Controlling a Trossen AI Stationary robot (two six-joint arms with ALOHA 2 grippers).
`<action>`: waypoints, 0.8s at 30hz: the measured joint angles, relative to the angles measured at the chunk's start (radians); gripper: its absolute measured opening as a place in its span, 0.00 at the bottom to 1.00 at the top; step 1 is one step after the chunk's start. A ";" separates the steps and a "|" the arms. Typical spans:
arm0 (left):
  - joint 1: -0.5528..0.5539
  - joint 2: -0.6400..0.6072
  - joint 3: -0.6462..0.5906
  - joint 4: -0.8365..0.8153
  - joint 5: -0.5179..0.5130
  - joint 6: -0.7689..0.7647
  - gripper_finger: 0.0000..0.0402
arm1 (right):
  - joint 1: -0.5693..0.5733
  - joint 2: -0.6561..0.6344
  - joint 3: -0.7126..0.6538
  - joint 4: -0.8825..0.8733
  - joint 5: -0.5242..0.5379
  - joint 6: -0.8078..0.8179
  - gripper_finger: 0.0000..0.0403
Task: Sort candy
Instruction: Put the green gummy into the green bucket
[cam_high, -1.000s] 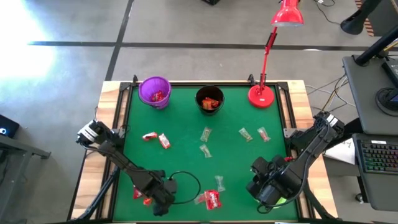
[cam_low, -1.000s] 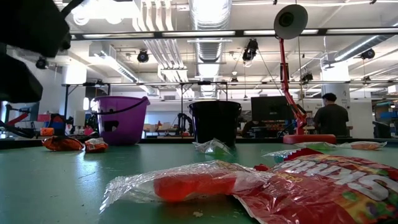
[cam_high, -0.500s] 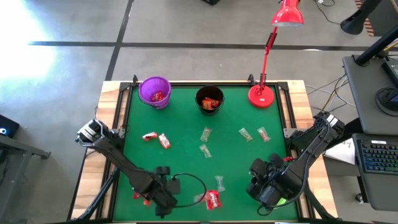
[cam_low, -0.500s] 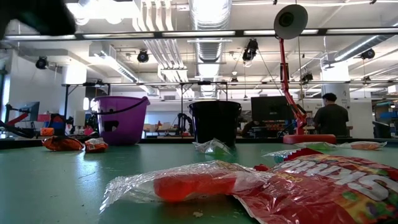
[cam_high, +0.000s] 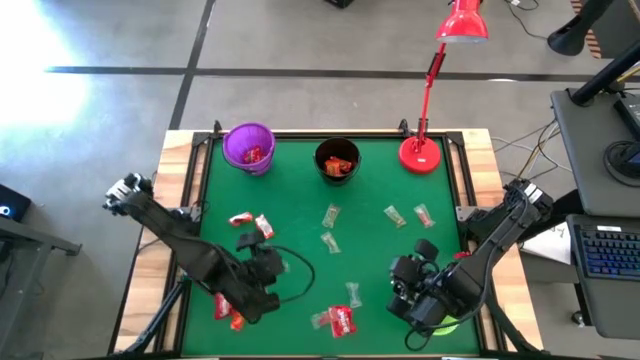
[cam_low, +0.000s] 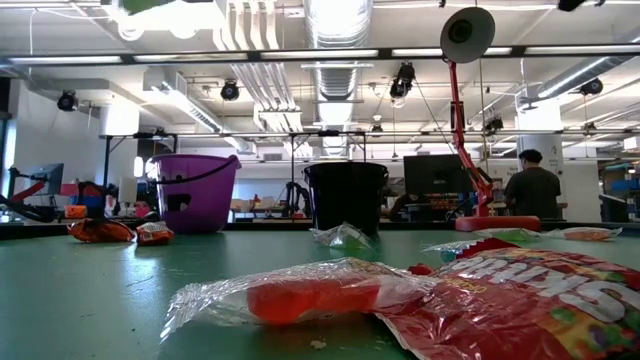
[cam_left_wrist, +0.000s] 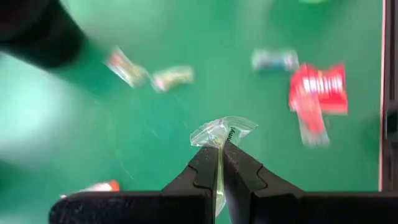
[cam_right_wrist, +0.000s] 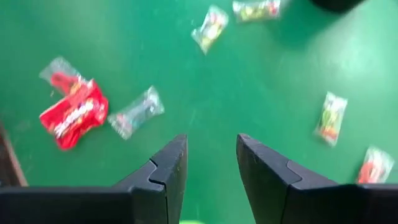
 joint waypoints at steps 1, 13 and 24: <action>0.000 -0.021 -0.003 0.003 -0.035 0.000 0.00 | -0.006 0.000 0.000 0.006 0.016 -0.013 0.32; 0.019 -0.232 -0.165 0.173 -0.258 0.123 0.00 | -0.171 0.000 0.000 0.302 0.155 -0.389 0.31; 0.106 -0.432 -0.517 0.787 -0.261 0.319 0.00 | -0.330 0.000 0.000 0.608 0.126 -0.665 0.29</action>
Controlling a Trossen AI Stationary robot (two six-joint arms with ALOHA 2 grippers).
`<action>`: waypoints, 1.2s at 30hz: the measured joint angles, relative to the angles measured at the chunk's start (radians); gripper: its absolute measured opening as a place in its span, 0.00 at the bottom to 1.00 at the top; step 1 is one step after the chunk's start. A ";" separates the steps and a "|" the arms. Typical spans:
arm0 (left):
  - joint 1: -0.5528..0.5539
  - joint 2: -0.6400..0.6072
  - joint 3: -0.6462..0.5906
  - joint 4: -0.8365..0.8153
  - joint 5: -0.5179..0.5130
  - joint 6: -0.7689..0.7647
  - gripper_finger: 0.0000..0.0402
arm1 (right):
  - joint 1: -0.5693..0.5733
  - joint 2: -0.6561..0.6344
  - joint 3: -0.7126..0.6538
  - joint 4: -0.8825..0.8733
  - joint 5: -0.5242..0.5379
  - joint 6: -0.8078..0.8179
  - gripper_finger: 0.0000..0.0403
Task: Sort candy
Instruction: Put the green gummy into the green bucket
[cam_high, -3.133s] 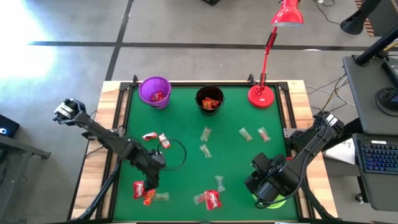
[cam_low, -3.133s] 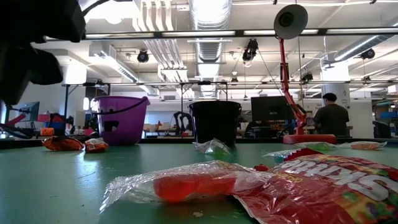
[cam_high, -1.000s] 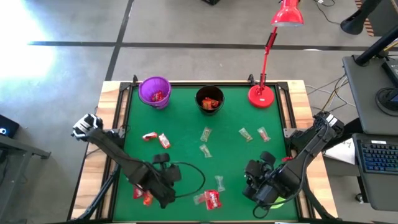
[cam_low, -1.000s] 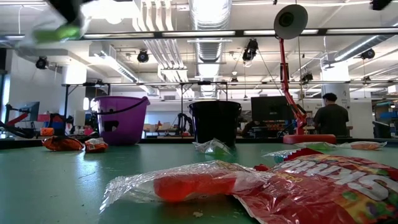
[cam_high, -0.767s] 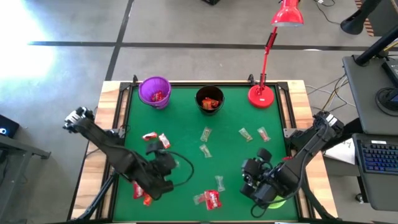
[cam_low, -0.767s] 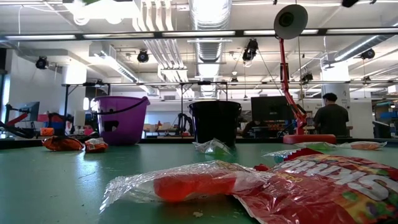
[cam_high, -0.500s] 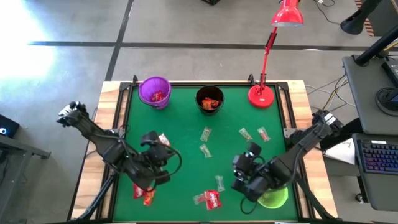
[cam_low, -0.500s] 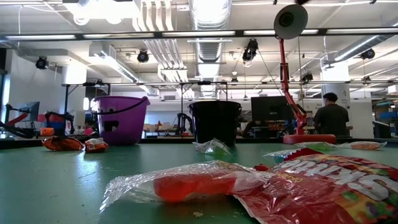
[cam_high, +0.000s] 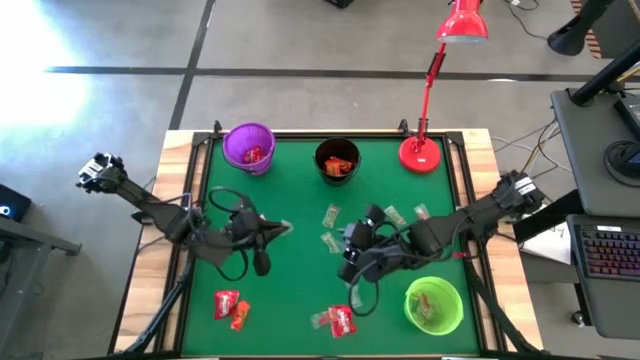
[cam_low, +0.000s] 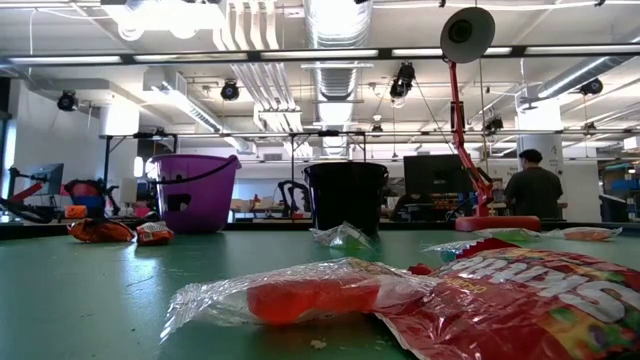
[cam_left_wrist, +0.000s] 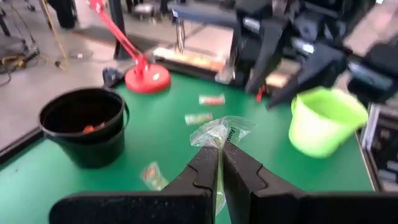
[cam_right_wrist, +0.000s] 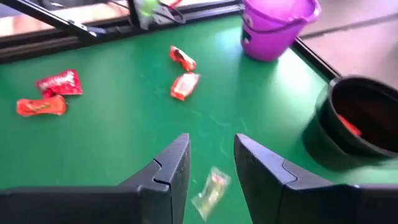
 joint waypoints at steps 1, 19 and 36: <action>0.007 -0.010 -0.021 0.051 0.000 0.022 0.00 | -0.011 0.000 0.000 0.019 -0.015 -0.013 0.28; 0.178 -0.033 -0.073 0.295 0.213 0.180 0.00 | -0.125 0.045 -0.001 0.289 -0.114 -0.159 0.26; 0.257 0.060 -0.078 0.380 0.352 0.196 0.00 | -0.192 0.086 0.004 0.343 -0.167 -0.164 0.25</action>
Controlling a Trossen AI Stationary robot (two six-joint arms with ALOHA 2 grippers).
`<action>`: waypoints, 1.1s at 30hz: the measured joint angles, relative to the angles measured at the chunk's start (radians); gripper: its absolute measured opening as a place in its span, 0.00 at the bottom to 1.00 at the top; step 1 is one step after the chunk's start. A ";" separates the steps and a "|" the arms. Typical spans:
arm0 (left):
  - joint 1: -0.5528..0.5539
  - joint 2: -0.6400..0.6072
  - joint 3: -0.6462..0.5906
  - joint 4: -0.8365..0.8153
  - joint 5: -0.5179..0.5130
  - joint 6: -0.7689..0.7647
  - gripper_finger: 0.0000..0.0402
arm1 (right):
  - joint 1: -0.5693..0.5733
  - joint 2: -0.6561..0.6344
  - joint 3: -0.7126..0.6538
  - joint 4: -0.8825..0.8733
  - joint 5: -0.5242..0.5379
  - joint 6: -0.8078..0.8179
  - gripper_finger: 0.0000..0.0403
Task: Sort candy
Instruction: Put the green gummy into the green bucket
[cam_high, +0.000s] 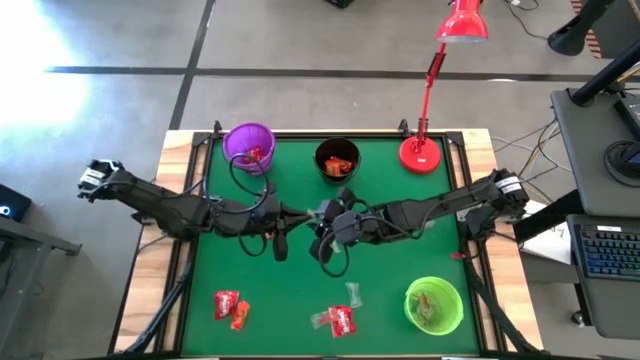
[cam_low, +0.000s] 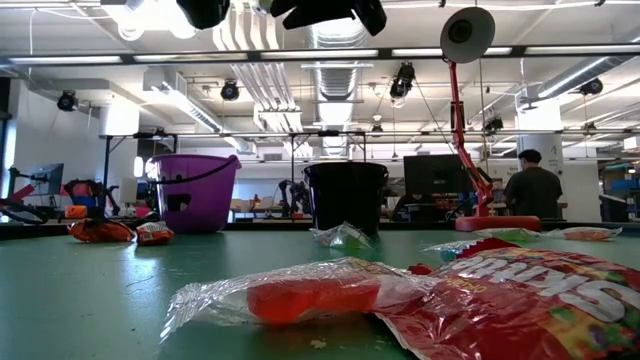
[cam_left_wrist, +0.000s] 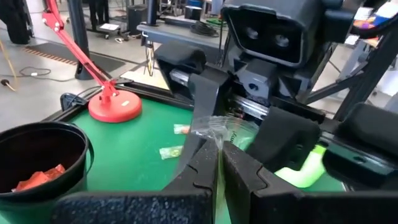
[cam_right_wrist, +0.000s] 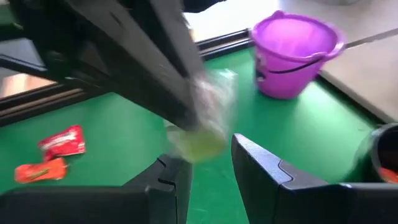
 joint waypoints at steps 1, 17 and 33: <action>0.005 0.003 0.000 0.003 0.001 0.005 0.00 | -0.001 0.000 0.000 0.003 -0.025 0.000 0.25; 0.050 0.008 0.000 -0.008 0.053 0.010 0.00 | -0.001 0.000 0.003 0.006 -0.070 0.021 0.25; 0.050 0.007 0.000 -0.009 0.086 0.010 0.00 | -0.008 0.000 0.004 0.006 -0.080 0.082 0.31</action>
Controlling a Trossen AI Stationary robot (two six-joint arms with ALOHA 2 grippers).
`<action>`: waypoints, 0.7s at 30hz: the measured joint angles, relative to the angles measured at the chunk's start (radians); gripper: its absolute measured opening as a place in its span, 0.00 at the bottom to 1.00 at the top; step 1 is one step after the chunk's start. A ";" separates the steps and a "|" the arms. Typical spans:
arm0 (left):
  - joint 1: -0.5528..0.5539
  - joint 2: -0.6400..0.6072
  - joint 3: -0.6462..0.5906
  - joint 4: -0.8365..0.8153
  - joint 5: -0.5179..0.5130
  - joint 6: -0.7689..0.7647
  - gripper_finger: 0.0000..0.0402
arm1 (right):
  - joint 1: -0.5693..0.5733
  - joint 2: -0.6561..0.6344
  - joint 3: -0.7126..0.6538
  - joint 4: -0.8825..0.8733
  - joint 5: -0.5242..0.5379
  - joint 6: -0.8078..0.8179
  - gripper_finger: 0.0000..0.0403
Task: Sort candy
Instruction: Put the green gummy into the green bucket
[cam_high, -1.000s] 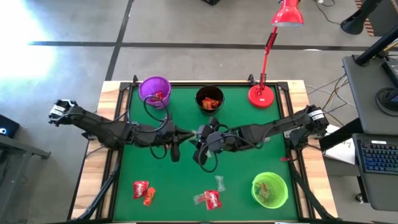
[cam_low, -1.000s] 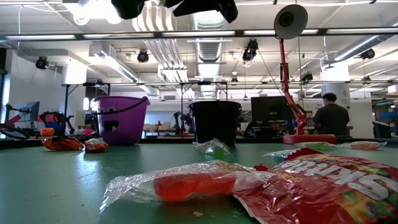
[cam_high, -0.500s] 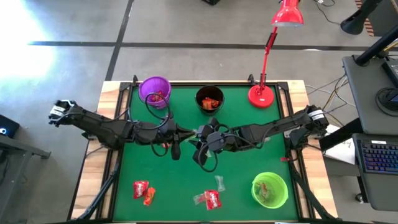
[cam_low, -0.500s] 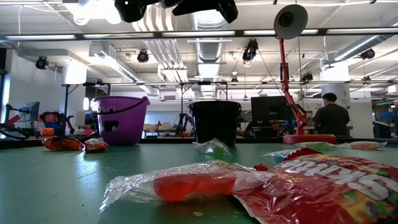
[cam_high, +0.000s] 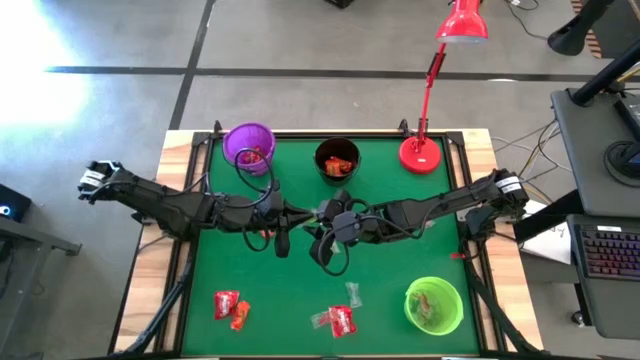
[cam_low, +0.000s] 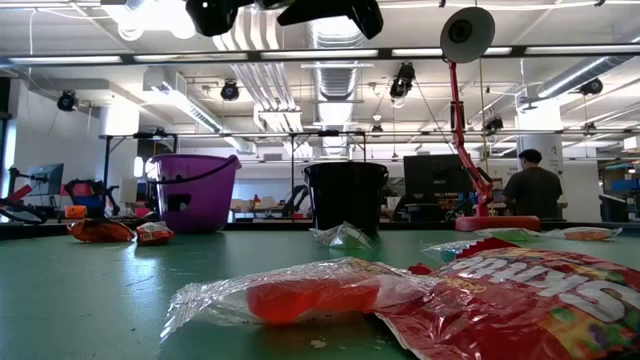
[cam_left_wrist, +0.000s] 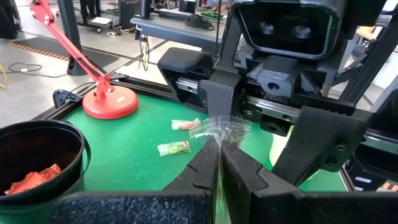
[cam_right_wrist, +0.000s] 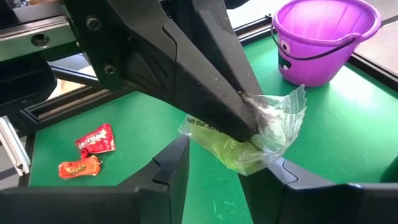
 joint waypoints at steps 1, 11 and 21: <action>0.000 0.000 0.000 0.000 0.000 0.000 0.00 | 0.000 0.000 0.000 0.000 0.000 0.000 0.32; -0.001 0.000 0.000 -0.007 0.022 0.000 0.00 | -0.002 0.000 0.000 0.015 0.008 -0.003 0.35; -0.001 -0.001 0.000 -0.011 0.027 0.000 0.00 | -0.015 0.000 0.000 0.033 0.007 -0.017 0.17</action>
